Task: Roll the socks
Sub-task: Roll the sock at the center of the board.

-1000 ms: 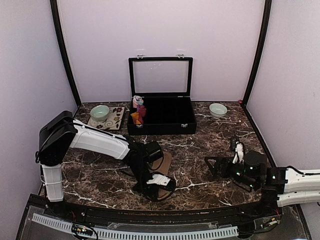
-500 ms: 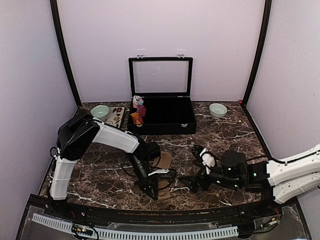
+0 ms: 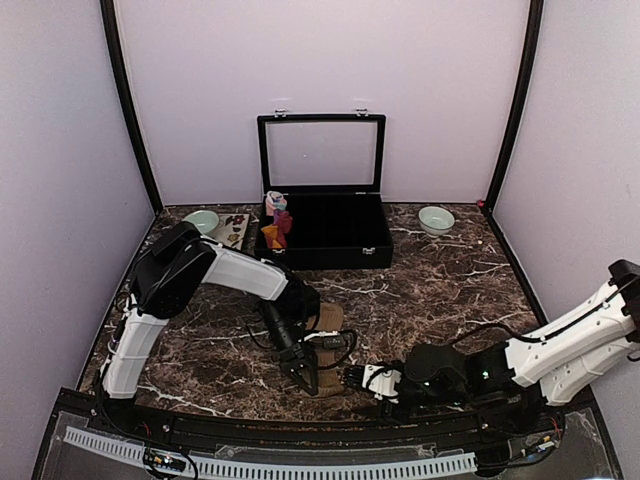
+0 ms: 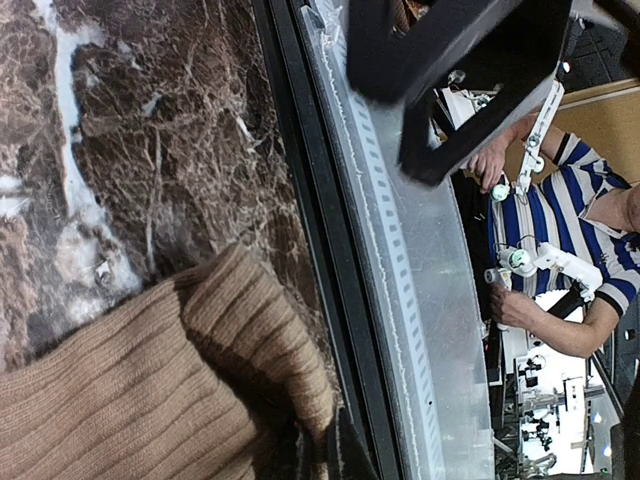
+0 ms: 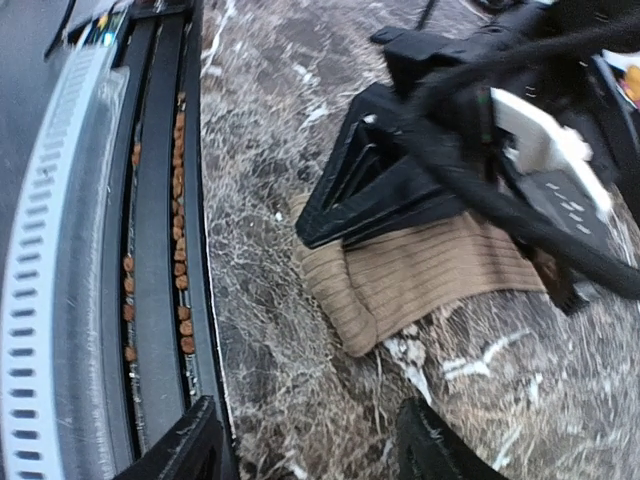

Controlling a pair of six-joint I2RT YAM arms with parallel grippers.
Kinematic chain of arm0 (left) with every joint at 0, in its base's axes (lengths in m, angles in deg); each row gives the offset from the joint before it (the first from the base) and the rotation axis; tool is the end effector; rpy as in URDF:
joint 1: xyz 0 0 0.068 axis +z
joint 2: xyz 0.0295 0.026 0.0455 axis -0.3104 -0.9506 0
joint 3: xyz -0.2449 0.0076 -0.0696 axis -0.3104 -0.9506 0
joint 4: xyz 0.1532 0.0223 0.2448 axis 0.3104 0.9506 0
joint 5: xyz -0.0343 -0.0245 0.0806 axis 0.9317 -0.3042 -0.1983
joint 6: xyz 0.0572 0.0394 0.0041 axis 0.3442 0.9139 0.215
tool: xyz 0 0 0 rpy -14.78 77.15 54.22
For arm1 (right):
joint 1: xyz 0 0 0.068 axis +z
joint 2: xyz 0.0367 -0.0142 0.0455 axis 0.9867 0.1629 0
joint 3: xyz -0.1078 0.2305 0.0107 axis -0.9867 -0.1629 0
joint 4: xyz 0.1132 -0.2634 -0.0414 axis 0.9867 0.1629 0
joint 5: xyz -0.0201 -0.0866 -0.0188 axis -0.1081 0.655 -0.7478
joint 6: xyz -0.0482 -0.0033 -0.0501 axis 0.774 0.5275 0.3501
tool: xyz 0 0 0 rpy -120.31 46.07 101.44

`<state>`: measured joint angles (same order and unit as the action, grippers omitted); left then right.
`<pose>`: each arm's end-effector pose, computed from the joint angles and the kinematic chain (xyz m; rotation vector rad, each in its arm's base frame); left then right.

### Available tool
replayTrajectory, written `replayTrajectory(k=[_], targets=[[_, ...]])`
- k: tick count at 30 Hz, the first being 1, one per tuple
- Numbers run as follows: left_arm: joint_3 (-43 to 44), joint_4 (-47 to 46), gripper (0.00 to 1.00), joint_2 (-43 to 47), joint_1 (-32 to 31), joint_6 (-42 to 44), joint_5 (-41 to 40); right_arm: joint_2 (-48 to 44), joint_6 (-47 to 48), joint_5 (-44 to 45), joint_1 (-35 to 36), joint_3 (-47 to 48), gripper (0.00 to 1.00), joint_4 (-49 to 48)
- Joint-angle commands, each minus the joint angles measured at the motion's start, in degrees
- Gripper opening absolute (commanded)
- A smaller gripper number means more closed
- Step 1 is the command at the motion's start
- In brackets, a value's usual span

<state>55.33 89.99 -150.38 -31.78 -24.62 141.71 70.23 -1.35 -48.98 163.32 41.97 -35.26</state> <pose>0.2147 -0.3339 0.0360 -1.7353 -1.7419 1.5429 0.0446 0.2761 0.1057 -1.4264 1.7232 0.6283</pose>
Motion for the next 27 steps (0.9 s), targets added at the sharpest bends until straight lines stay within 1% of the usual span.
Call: replayTrajectory(k=[1, 5, 11, 15, 18, 23, 25, 27], targets=[[-1.83, -0.15, 0.01, -4.52, 1.26, -0.35, -8.21, 8.0, 8.36, -1.07, 0.25, 4.43, 0.55, -8.35], [-2.3, -1.01, 0.01, -3.84, 1.19, -1.19, -9.82, 15.23, 11.27, -3.59, -1.14, 6.97, 0.44, -13.95], [-2.71, -1.9, 0.01, -2.68, 1.18, -1.94, -13.11, 22.4, 11.75, -6.79, -2.94, 9.25, 0.38, -20.14], [-2.8, -2.05, 0.01, -2.1, 1.18, -1.8, -14.46, 25.04, 11.52, -8.21, -3.79, 9.55, 0.32, -22.52], [-3.2, -2.4, 0.01, -1.58, 1.18, -1.71, -14.67, 26.23, 11.06, -8.42, -4.43, 8.47, 0.32, -24.85], [-3.09, -2.62, 0.01, -1.52, 0.96, -1.53, -15.2, 27.56, 10.35, -7.11, -5.07, 7.39, 0.38, -27.53], [-2.87, -2.52, 0.01, -1.46, 0.87, -1.48, -15.12, 28.27, 10.04, -7.59, -5.17, 7.27, 0.38, -27.95], [-2.9, -2.38, 0.01, -1.36, 0.91, -1.49, -15.16, 28.83, 9.45, -8.21, -5.17, 6.88, 0.36, -28.37]])
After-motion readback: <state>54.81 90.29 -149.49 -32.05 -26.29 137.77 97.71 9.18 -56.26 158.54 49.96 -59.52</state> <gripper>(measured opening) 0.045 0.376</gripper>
